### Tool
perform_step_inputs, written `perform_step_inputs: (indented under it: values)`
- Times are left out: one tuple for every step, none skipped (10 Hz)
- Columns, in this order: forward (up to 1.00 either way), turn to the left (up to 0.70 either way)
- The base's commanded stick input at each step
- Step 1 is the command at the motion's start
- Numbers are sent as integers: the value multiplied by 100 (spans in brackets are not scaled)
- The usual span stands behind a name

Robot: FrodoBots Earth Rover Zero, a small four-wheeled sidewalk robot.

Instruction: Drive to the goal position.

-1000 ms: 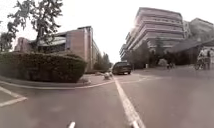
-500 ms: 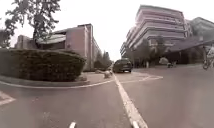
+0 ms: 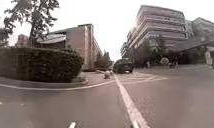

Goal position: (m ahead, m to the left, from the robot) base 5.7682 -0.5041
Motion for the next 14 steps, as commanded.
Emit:
perform_step_inputs:
  values:
    - [70, 0]
    - [70, 0]
    - [70, 0]
    - [70, 0]
    - [70, 0]
    - [70, 0]
    - [70, 0]
    - [70, 0]
    - [70, 0]
    - [70, 0]
    - [70, 0]
    - [70, 9]
    - [70, 14]
    - [70, 14]
